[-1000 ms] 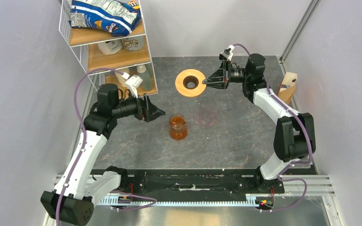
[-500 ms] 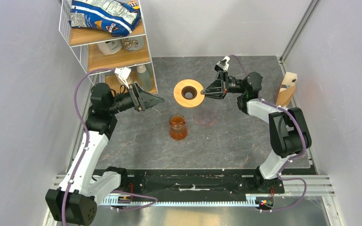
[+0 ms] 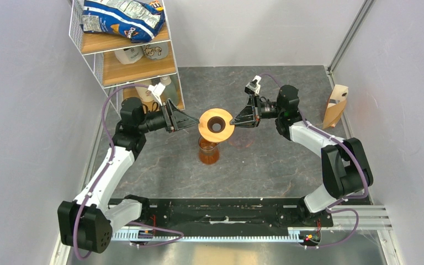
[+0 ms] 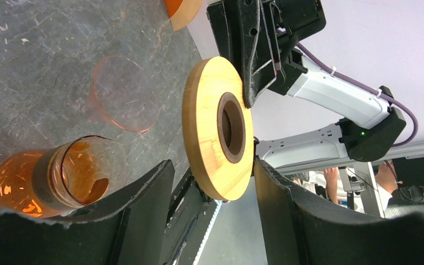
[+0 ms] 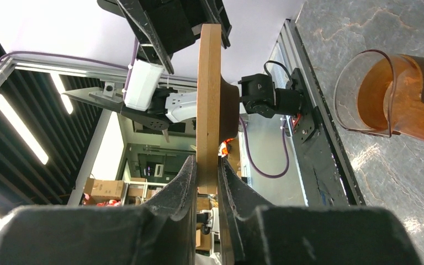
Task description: Place the coffee filter in the dripper
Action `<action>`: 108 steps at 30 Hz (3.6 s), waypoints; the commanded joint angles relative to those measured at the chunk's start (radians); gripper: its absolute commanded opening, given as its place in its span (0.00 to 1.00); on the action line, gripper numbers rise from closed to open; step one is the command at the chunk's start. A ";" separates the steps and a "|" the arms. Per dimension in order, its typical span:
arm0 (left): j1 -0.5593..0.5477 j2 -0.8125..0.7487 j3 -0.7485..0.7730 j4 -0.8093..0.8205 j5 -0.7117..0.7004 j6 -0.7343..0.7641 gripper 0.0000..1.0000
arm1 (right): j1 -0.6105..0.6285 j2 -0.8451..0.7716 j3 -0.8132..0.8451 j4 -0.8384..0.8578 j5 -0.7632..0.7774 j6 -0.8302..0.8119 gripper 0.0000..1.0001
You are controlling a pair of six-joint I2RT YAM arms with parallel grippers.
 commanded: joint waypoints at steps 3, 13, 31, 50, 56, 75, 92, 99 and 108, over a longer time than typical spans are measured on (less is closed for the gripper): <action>-0.051 0.022 -0.007 0.043 0.037 -0.005 0.63 | 0.015 -0.008 0.020 -0.048 0.009 -0.066 0.00; -0.054 0.011 -0.048 -0.005 0.055 0.038 0.54 | 0.038 0.058 0.024 0.082 0.005 0.022 0.00; 0.019 0.126 -0.094 -0.028 0.087 0.028 0.02 | 0.072 0.130 0.196 -0.771 0.161 -0.529 0.26; 0.085 0.238 -0.129 -0.053 0.126 0.090 0.02 | 0.115 0.215 0.310 -0.993 0.267 -0.675 0.33; 0.101 0.271 -0.126 -0.085 0.127 0.120 0.03 | 0.119 0.227 0.338 -1.030 0.291 -0.699 0.33; 0.098 0.339 -0.109 -0.062 0.116 0.108 0.12 | 0.115 0.189 0.328 -1.026 0.298 -0.697 0.45; 0.100 0.292 -0.093 -0.201 0.083 0.231 0.48 | 0.108 0.191 0.342 -1.070 0.307 -0.730 0.47; 0.109 0.240 -0.097 -0.242 0.069 0.262 0.51 | 0.110 0.197 0.343 -1.062 0.302 -0.721 0.47; 0.101 0.258 -0.097 -0.207 0.069 0.245 0.48 | 0.117 0.206 0.341 -1.039 0.293 -0.708 0.46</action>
